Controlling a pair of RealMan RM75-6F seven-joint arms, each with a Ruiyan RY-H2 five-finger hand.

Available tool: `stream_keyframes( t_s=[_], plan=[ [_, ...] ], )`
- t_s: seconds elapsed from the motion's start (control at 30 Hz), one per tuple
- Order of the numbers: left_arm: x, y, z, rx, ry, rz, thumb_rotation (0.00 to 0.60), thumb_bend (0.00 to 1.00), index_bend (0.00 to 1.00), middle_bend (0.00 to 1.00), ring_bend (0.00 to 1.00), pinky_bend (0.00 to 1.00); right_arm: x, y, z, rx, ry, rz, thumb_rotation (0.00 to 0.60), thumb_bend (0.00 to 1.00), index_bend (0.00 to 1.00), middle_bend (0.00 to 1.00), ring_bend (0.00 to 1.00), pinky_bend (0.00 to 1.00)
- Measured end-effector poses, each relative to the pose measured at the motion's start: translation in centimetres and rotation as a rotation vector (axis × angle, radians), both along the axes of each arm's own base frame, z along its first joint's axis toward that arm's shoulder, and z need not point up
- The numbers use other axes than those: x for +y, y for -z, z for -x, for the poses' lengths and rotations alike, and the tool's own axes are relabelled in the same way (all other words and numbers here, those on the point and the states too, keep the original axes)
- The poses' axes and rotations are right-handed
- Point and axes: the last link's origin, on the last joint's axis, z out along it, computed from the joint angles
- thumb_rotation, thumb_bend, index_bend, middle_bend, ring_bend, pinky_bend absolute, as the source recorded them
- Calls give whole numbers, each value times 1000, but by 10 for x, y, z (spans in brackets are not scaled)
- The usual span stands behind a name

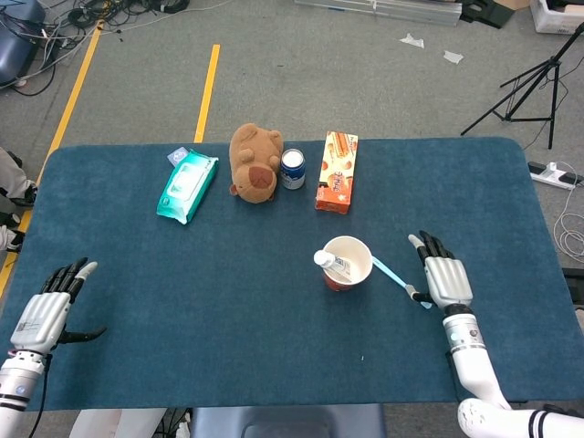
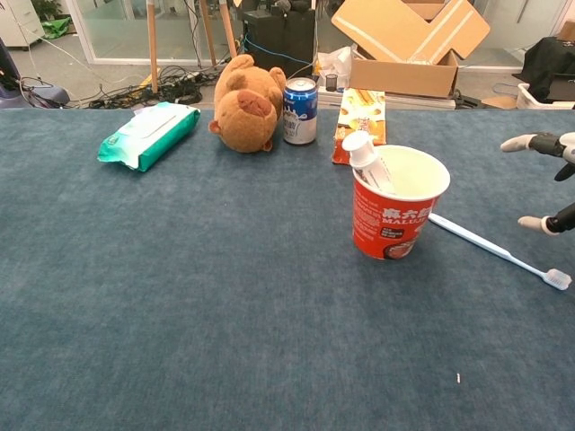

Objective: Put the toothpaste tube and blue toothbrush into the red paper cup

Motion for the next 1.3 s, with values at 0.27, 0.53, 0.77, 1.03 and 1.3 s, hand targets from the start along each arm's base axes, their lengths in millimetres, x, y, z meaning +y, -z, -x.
stream_keyframes(
  t_s=[0.27,0.53,0.77,1.03,1.3],
  plan=[
    [-1,0,1,-3,-4,0,600,0,0,0,0,0,-4,10,10,19,29,-7,600,175,60,0,0,220],
    [-1,1,3,-5,-8,0,600,0,0,0,0,0,-11,22,16,27,55,-21,600,175,58,0,0,220],
    [-1,0,4,-7,-11,-1,600,0,0,0,0,0,-15,35,16,25,64,-39,600,175,55,0,0,220],
    [-2,0,6,-11,-16,-2,600,0,0,0,0,0,-20,47,15,29,69,-53,600,175,55,0,0,220],
    [-3,-1,7,-14,-17,-3,600,0,0,0,0,0,-21,52,13,38,67,-62,600,175,55,0,0,219]
  ],
)
